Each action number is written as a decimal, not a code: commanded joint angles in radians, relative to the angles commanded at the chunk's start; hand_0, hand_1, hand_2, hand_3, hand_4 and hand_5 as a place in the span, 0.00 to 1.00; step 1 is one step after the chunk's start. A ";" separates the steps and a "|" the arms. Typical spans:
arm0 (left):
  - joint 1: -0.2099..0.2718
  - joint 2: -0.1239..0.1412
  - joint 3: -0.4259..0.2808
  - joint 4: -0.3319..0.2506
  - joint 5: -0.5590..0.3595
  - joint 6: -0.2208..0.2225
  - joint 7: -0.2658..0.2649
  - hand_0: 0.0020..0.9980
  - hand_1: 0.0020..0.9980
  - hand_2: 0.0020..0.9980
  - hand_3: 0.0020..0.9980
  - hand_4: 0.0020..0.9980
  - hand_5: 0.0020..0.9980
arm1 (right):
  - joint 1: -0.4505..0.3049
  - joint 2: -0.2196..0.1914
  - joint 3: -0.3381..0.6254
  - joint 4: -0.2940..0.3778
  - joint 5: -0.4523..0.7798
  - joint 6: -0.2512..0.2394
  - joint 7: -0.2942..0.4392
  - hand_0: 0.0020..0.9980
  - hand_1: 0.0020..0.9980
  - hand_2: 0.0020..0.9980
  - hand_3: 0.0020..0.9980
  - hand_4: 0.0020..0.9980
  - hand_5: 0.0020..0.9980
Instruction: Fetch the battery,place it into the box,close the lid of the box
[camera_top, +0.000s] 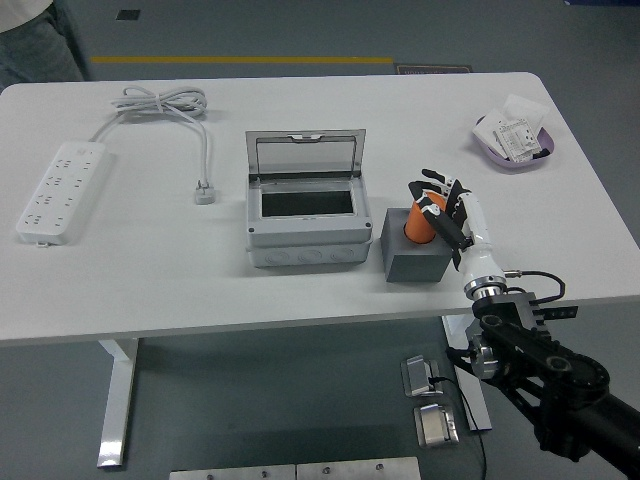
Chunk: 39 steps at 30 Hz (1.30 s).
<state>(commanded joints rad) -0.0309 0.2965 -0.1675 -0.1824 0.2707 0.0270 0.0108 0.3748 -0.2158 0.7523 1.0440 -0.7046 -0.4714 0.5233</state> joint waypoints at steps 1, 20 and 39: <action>0.000 0.000 -0.001 0.000 0.002 0.000 0.000 0.60 0.69 0.63 0.64 0.71 0.19 | 0.000 -0.001 -0.003 0.001 -0.003 -0.003 -0.002 0.66 0.66 0.68 0.74 0.94 0.50; 0.000 0.003 -0.006 -0.001 0.018 0.002 -0.002 0.60 0.69 0.63 0.64 0.70 0.19 | 0.009 -0.006 -0.050 0.004 -0.042 -0.032 -0.055 0.54 0.63 0.65 0.70 0.65 0.12; 0.003 0.006 -0.026 -0.003 0.034 0.001 -0.003 0.60 0.69 0.62 0.64 0.71 0.18 | 0.010 -0.009 -0.052 0.013 -0.028 -0.040 -0.067 0.38 0.47 0.50 0.62 0.45 0.07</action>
<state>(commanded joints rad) -0.0284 0.3023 -0.1933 -0.1856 0.3046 0.0283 0.0074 0.3851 -0.2252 0.7004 1.0567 -0.7321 -0.5111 0.4567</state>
